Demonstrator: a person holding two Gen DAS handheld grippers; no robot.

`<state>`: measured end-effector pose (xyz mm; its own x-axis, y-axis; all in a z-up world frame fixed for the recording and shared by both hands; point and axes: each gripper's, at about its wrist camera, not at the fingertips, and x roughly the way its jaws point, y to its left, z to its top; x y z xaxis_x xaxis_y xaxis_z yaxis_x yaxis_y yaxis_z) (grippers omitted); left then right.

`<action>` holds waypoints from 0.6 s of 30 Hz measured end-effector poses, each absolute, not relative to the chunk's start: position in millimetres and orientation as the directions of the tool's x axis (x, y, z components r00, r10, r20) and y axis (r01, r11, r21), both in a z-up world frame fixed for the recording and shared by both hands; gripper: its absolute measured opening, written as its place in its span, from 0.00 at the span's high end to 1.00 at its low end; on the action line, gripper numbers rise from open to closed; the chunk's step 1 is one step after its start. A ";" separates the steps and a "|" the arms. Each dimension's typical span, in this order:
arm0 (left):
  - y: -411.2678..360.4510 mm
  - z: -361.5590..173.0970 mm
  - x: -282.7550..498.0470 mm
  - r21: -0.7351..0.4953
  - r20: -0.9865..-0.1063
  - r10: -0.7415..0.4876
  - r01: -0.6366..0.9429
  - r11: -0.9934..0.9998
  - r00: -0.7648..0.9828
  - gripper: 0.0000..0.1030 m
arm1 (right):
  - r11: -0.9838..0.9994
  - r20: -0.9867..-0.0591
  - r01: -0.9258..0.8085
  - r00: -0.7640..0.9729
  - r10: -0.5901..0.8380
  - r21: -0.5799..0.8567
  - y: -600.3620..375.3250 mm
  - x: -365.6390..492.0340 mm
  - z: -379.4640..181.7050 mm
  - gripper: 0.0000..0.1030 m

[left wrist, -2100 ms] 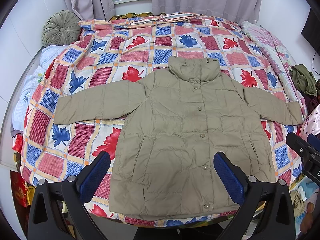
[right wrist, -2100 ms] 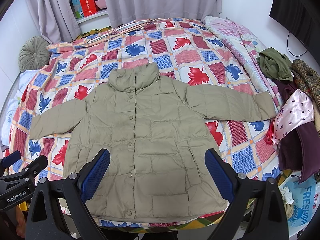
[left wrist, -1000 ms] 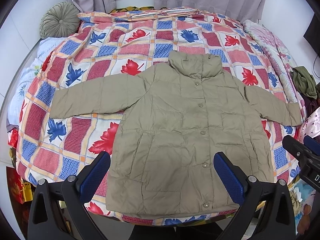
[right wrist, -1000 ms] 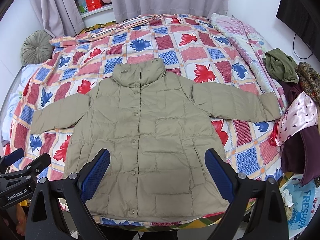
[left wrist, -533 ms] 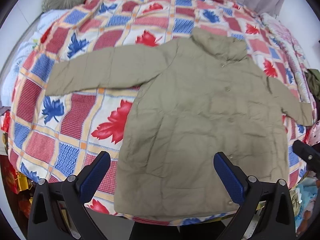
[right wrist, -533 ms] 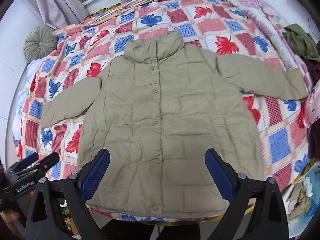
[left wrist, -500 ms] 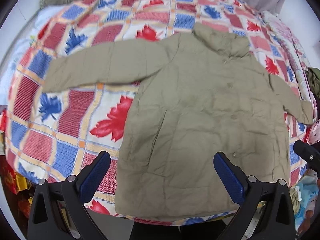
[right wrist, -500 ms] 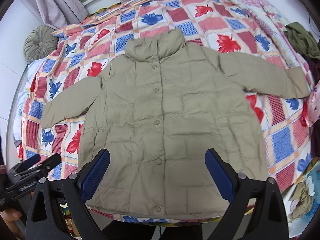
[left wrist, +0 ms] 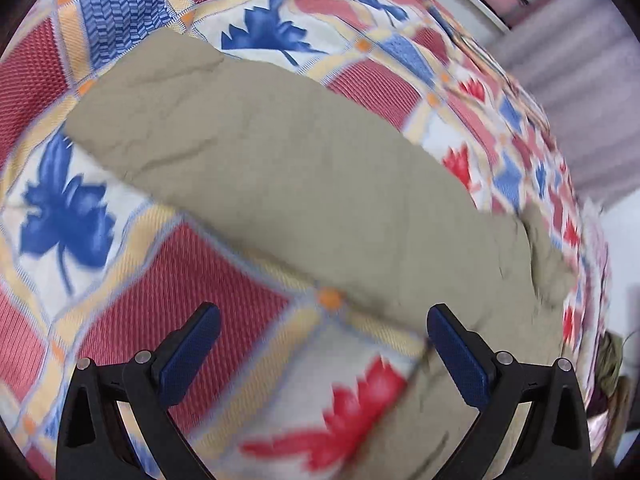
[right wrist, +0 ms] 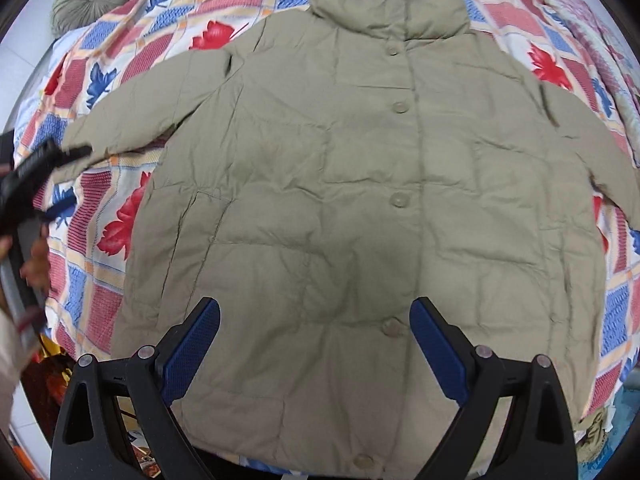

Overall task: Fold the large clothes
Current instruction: 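Grasp the jacket sleeve with the left gripper and fold it across the back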

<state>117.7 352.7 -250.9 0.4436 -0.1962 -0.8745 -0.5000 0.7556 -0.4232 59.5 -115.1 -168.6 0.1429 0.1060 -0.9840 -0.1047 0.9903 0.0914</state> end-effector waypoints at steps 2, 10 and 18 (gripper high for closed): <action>375.1 -271.0 137.0 -0.418 -0.881 -0.193 -0.522 0.744 0.432 0.00 | 0.990 -0.982 -0.106 0.150 0.110 0.095 -106.3 66.7 -178.5 0.06; 420.1 -282.9 167.5 -0.488 -0.838 -0.173 -0.569 0.662 0.518 0.00 | 0.986 -0.958 -0.098 0.242 0.154 0.134 -80.4 107.5 -188.7 0.06; 437.1 -284.2 194.2 -0.469 -0.846 -0.150 -0.581 0.665 0.511 0.90 | 0.962 -0.908 -0.115 0.319 0.272 0.248 -41.8 167.5 -186.0 0.06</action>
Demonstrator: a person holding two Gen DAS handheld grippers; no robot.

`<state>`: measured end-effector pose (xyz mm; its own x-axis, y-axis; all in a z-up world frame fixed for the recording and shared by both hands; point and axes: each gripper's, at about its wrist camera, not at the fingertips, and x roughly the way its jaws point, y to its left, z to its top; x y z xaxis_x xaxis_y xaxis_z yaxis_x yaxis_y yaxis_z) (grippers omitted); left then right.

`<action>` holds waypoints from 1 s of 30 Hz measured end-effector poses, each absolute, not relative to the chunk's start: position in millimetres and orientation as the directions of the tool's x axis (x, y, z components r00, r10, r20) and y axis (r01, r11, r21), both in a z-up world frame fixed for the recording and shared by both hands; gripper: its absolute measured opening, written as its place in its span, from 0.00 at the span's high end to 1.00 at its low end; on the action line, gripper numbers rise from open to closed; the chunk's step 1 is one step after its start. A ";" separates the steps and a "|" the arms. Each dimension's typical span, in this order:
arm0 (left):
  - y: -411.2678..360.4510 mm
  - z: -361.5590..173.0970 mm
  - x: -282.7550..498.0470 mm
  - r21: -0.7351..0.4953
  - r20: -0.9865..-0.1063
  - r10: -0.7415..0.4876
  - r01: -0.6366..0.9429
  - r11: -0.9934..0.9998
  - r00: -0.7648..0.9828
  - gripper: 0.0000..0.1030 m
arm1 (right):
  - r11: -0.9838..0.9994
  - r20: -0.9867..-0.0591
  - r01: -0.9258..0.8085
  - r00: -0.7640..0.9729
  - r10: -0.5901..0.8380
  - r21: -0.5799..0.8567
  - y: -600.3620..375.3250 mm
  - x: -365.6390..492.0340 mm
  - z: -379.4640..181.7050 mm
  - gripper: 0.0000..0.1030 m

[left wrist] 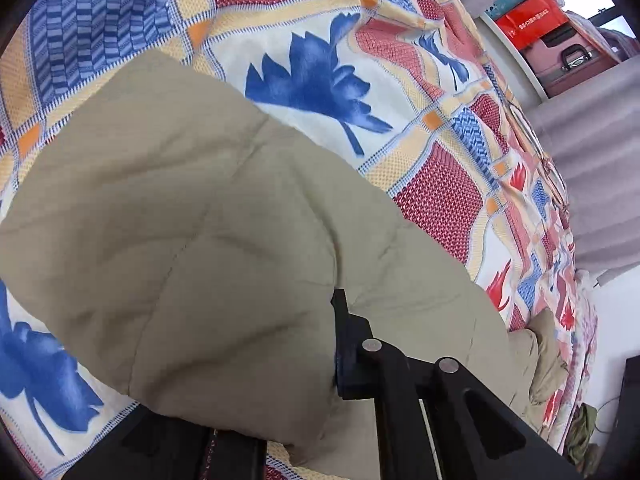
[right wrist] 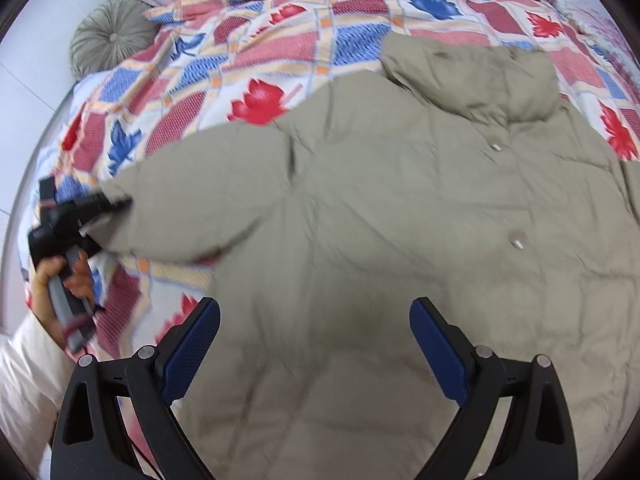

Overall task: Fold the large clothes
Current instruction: 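Grasp the jacket sleeve with the left gripper and fold it across the back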

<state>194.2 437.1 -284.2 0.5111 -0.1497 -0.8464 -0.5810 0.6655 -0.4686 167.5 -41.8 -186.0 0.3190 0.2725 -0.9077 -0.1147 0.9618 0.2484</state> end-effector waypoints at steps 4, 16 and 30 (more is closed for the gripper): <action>422.1 -241.9 188.4 -0.337 -0.841 -0.007 -0.514 0.788 0.541 0.92 | 0.933 -0.866 -0.109 0.348 0.359 0.343 -21.6 194.0 -190.5 0.76; 315.1 -127.3 188.7 -0.170 -0.703 0.008 -0.179 0.969 0.712 0.92 | 0.840 -0.824 0.036 0.224 0.521 0.541 18.9 231.5 -277.8 0.89; 39.7 -150.5 228.3 -0.067 -0.752 -0.238 0.288 0.955 0.615 0.92 | 0.854 -0.836 0.142 0.338 0.433 0.500 -112.0 180.3 -216.2 0.89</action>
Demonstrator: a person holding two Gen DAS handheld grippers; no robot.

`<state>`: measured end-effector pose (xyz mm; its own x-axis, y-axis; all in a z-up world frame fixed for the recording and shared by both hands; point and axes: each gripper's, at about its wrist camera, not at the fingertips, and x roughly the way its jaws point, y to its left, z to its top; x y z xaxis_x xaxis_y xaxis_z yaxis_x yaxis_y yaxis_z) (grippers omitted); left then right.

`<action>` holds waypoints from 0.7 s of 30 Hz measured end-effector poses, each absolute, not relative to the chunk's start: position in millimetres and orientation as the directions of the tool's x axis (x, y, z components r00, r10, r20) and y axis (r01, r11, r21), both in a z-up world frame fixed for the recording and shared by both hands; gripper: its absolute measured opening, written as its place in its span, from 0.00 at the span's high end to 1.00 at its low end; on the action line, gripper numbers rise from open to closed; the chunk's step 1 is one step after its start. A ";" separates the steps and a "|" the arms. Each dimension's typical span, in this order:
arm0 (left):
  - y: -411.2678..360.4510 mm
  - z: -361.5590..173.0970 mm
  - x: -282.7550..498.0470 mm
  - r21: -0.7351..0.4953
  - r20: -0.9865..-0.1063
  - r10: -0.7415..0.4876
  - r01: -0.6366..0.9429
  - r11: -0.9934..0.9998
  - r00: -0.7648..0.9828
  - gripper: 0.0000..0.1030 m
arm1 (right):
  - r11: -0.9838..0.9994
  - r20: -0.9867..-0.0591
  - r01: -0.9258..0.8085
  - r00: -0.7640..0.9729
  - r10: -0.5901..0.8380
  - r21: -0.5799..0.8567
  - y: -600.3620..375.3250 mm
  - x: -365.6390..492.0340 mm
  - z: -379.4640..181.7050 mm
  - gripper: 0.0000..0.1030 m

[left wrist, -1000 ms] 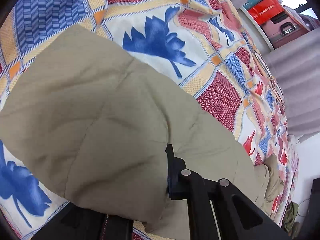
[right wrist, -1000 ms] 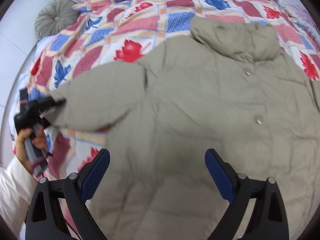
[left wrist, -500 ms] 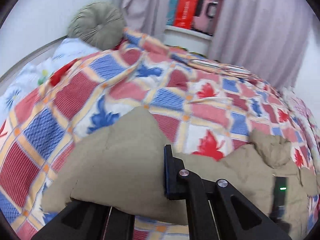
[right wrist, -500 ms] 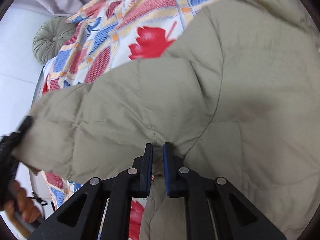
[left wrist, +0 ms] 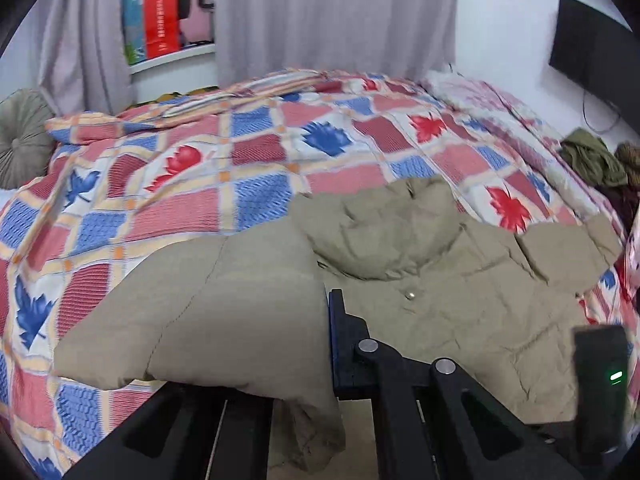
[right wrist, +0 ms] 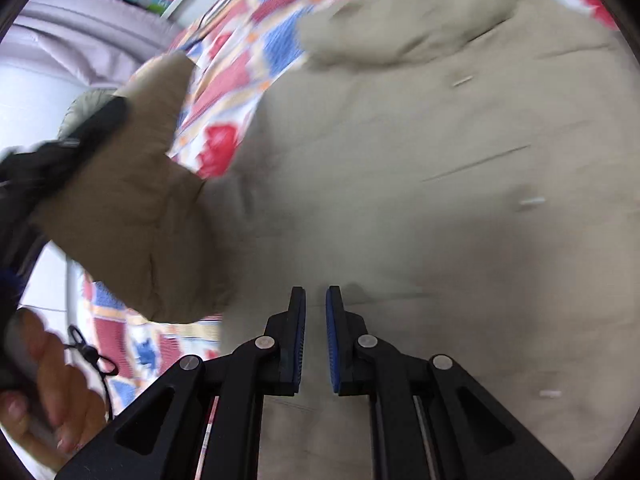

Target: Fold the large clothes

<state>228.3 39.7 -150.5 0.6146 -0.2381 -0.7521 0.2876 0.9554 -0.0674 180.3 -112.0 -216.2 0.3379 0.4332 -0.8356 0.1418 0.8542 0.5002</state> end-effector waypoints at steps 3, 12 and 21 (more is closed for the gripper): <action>-10.8 -196.8 228.2 -0.014 -0.825 -0.210 0.352 0.936 0.525 0.92 | 0.883 -0.869 0.186 0.350 0.350 0.431 -155.1 165.4 -206.8 0.89; -51.3 -252.8 211.8 0.043 -0.905 -0.127 0.383 0.923 0.407 0.68 | 0.887 -0.903 0.255 0.303 0.305 0.385 -204.4 158.2 -217.6 0.89; -9.1 -207.7 185.4 0.023 -0.850 -0.154 0.328 0.944 0.504 0.00 | 0.896 -0.904 0.220 0.288 0.317 0.385 -225.5 144.7 -217.0 0.88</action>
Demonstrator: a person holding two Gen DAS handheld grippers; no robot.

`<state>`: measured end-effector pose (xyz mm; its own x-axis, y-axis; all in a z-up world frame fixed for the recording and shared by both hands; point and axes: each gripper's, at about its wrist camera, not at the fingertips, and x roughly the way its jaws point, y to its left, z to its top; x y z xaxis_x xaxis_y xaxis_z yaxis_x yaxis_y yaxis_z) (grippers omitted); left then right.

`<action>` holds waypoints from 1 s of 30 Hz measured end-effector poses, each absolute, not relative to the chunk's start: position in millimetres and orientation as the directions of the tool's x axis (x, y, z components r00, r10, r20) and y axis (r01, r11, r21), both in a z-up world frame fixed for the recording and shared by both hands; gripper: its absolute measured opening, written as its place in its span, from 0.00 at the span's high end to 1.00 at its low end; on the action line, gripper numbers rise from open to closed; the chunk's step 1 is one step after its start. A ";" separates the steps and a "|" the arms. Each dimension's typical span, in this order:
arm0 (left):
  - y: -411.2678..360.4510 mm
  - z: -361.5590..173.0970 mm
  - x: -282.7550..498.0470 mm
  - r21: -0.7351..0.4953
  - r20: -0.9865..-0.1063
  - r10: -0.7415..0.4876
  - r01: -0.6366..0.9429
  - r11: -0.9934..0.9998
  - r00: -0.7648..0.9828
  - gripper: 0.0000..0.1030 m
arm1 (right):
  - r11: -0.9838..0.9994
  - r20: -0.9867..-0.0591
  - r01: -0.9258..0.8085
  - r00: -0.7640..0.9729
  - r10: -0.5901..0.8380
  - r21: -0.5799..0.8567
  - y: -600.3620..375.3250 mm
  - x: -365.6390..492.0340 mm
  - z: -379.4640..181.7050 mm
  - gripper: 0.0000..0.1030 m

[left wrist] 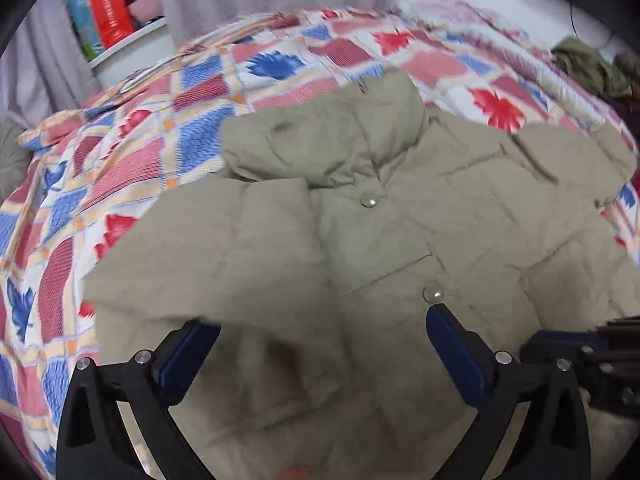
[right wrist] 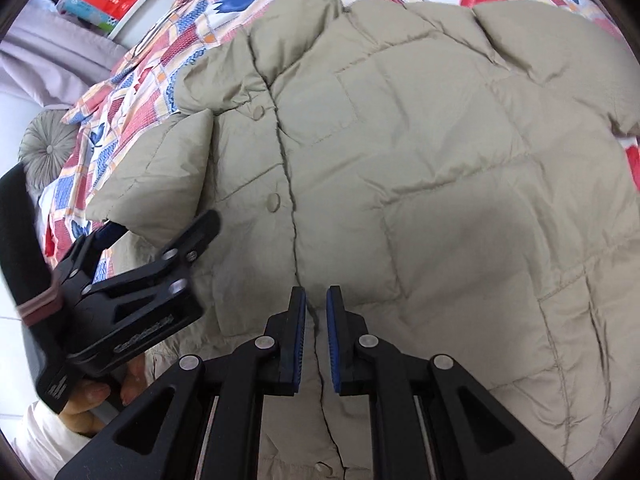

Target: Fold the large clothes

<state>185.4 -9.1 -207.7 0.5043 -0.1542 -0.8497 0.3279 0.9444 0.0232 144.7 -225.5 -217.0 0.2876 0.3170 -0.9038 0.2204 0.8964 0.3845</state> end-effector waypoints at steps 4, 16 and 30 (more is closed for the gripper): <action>52.3 -192.5 178.5 0.013 -0.825 -0.078 0.156 0.988 0.559 0.00 | 0.940 -0.908 0.110 0.318 0.273 0.322 -207.7 150.4 -196.9 0.73; 159.1 -272.7 200.5 0.046 -0.926 0.096 -0.142 0.989 0.365 0.00 | 0.902 -0.865 -0.383 0.502 0.023 -0.198 -43.4 187.1 -193.8 0.10; 158.9 -264.3 200.8 0.035 -0.924 0.080 -0.127 0.991 0.374 0.00 | 0.967 -0.867 0.214 0.498 0.015 0.140 -187.9 208.0 -185.5 0.10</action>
<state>200.8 158.9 -264.3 0.3736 0.0804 -0.9241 -0.1270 0.9913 0.0349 208.0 -187.9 -185.5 0.4978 0.0154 -0.8672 0.2144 0.9666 0.1403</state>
